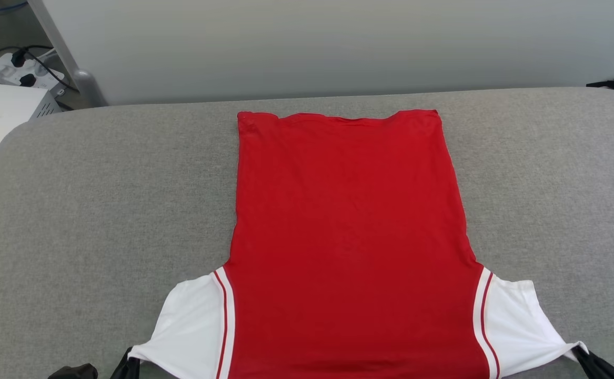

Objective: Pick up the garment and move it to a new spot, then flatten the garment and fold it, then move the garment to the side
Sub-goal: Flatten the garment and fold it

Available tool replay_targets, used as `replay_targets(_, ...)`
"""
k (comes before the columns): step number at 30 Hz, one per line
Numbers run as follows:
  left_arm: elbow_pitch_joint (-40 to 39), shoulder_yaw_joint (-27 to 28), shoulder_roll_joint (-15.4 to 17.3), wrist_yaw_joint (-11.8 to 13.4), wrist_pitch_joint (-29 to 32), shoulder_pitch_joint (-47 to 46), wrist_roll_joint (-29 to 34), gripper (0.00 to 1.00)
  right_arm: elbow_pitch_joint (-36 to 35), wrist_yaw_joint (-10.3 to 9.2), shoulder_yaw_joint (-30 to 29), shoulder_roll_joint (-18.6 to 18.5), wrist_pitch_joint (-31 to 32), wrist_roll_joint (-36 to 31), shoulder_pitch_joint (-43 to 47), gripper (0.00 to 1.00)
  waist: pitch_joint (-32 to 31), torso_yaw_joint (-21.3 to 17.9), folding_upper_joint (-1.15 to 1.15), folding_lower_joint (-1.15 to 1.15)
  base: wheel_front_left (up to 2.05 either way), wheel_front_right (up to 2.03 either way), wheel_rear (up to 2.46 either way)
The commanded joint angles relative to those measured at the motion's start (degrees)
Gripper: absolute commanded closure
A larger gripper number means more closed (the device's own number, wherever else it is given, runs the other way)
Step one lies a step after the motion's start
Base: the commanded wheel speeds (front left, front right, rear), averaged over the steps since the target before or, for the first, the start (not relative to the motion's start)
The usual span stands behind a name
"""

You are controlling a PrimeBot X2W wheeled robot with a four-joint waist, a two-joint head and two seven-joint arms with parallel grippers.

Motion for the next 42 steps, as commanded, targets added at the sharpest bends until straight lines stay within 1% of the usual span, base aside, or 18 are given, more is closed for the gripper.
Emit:
replay_targets(1,0.1,0.8,0.1,-0.1,-0.3,0.7,1.1,1.0,0.0,-0.12,-2.0,-0.2,0.2,-0.7,0.7,1.0,0.3,0.2,0.0,0.01,0.0,0.0,0.0)
replay_targets(2,0.0,0.7,0.0,-0.3,-0.3,0.5,1.5,1.0,-0.2,-0.12,-3.2,0.1,0.3,-1.1,0.9,0.93,0.3,0.4,0.0,0.01,0.0,0.0,0.0)
replay_targets(3,-0.1,0.8,-0.3,-0.5,-0.3,0.3,2.0,1.0,-0.5,-0.12,-4.6,0.4,0.5,-1.7,1.0,0.52,0.4,0.5,0.0,0.01,0.0,0.0,0.0)
replay_targets(4,-0.3,0.8,-0.5,-0.7,-0.3,0.1,2.3,1.0,-0.9,-0.12,-5.6,0.6,0.7,-2.4,1.1,0.0,0.5,0.5,0.0,0.01,0.0,0.0,0.0)
replay_targets(8,-0.7,0.8,-1.8,-1.0,-0.3,-0.9,3.6,1.0,-3.2,-0.12,-11.1,1.1,1.6,-5.1,0.9,0.0,1.1,0.9,0.0,0.01,0.0,0.0,0.0)
replay_targets(14,-2.9,1.4,-3.3,-1.3,-0.3,-2.5,6.2,1.0,-10.4,-0.12,-20.9,-0.4,3.6,-9.9,-3.0,0.0,3.4,1.9,0.0,0.01,0.0,0.0,0.0)
replay_targets(17,-4.7,1.9,-4.1,-1.3,-0.3,-3.7,7.9,1.0,-15.1,-0.12,-25.5,-1.1,5.8,-12.3,-7.8,0.0,5.5,3.0,0.0,0.01,0.0,0.0,0.0)
replay_targets(19,-5.9,2.0,-4.4,-1.5,-0.3,-4.8,9.0,1.0,-18.3,-0.12,-27.6,-1.5,8.1,-13.4,-11.5,0.0,7.1,4.0,0.0,0.01,0.0,0.0,0.0)
replay_targets(22,-7.6,1.8,-4.9,-1.6,-0.3,-6.6,10.5,1.0,-21.6,-0.12,-29.0,-1.6,12.8,-13.6,-18.0,0.0,9.7,5.5,0.0,0.01,0.0,0.0,0.0)
replay_targets(26,-9.9,1.0,-6.0,-1.8,-0.3,-9.3,12.3,1.0,-22.9,-0.12,-27.3,-2.5,21.0,-14.1,-27.9,0.0,13.5,8.0,0.0,0.01,0.0,0.0,0.0)
replay_targets(28,-11.1,0.6,-6.7,-1.9,-0.3,-10.4,13.1,1.0,-21.6,-0.12,-25.1,-2.6,27.3,-13.5,-33.6,0.0,15.5,9.3,0.0,0.01,0.0,0.0,0.0)
replay_targets(31,-12.6,0.2,-7.9,-2.1,-0.3,-11.7,14.1,1.0,-17.9,-0.12,-21.2,-3.5,37.9,-12.5,-41.1,0.0,18.3,11.1,0.0,0.01,0.0,0.0,0.0)
replay_targets(35,-14.2,0.0,-9.7,-2.5,-0.3,-13.3,15.4,1.0,-11.8,-0.12,-17.3,-3.4,50.7,-11.4,-50.1,0.0,22.0,13.1,0.0,0.01,0.0,0.0,0.0)
replay_targets(39,-15.1,-0.3,-11.5,-3.2,-0.3,-15.1,16.7,1.0,-6.1,-0.12,-15.0,-2.1,60.4,-11.5,-57.8,0.0,25.6,15.0,0.0,0.01,0.0,0.0,0.0)
replay_targets(42,-15.6,-0.1,-12.9,-3.7,-0.3,-16.2,17.5,1.0,-2.4,-0.12,-13.6,-1.2,64.7,-13.2,-62.4,0.0,27.9,16.2,0.0,0.01,0.0,0.0,0.0)
